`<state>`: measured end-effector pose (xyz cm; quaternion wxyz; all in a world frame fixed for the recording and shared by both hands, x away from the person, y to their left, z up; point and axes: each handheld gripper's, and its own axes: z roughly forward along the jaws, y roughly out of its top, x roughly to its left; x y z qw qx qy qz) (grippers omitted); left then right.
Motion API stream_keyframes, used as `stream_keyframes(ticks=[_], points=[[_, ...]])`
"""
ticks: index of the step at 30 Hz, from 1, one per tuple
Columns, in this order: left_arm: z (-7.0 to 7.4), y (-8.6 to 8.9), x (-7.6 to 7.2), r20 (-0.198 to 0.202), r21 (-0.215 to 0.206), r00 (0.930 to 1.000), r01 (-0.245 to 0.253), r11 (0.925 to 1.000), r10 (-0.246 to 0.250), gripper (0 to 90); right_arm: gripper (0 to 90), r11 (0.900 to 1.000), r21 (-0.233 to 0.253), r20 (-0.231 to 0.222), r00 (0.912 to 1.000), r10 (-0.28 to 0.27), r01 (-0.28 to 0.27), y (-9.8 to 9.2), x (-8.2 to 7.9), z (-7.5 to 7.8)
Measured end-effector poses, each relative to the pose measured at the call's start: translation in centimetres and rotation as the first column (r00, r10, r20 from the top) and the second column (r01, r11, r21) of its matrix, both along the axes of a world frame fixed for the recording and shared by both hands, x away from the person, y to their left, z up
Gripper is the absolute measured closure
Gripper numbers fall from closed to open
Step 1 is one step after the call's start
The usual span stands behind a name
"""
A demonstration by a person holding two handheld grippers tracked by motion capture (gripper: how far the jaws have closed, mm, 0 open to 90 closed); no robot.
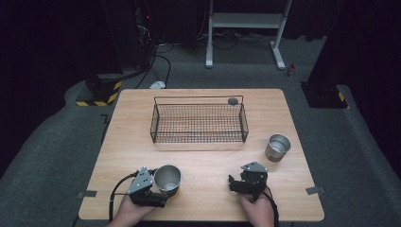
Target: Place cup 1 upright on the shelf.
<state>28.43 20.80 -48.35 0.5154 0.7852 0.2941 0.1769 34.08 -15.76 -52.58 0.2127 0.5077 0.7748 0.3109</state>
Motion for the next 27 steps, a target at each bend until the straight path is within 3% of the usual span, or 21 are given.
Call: stream_keyframes(ticks=[27], points=[[0.4, 1.9, 1.1, -0.002, -0.068, 0.9976, -0.069, 0.9953, 0.069, 13.5, 8.9, 1.0, 0.003, -0.002, 1.0, 0.0, 0.0, 0.0, 0.0, 0.0]])
